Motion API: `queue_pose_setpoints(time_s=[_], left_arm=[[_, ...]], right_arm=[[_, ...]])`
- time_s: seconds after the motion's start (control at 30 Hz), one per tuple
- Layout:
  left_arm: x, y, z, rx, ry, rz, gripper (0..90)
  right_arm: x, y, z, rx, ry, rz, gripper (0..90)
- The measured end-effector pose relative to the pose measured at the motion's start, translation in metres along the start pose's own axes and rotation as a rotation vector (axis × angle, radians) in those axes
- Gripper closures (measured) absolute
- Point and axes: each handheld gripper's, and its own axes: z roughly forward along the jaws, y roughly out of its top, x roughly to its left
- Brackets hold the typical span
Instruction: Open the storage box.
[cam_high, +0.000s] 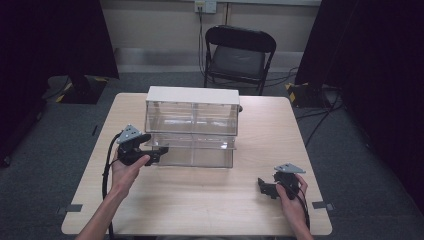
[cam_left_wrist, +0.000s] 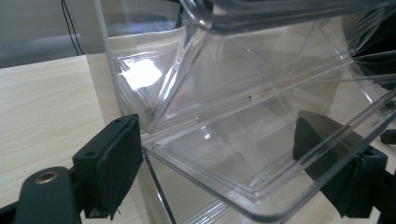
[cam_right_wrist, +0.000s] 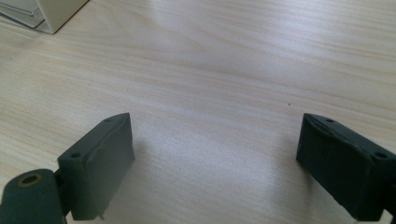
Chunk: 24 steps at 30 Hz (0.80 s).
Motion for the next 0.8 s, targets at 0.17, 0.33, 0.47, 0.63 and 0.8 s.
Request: queue_pose_setpoints(time_s=[0.17,0.33,0.47,0.63,0.8], left_arm=[[0.0,0.001,0.0,0.0,0.0,0.0,15.4],[0.0,0.005,-0.001,-0.005,-0.006,0.002,15.5],[0.0,0.007,-0.001,-0.004,-0.003,0.015,15.4],[-0.001,0.009,-0.002,-0.014,-0.003,0.007,15.3],[-0.001,0.011,-0.003,-0.019,0.0,0.011,15.2]], right_arm=[[0.0,0.0,0.0,0.0,0.0,0.0,10.2],[0.0,0.0,0.0,0.0,0.0,0.0,10.2],[0.0,0.0,0.0,0.0,0.0,0.0,10.2],[0.0,0.0,0.0,0.0,0.0,0.0,10.2],[0.0,0.0,0.0,0.0,0.0,0.0,10.2]])
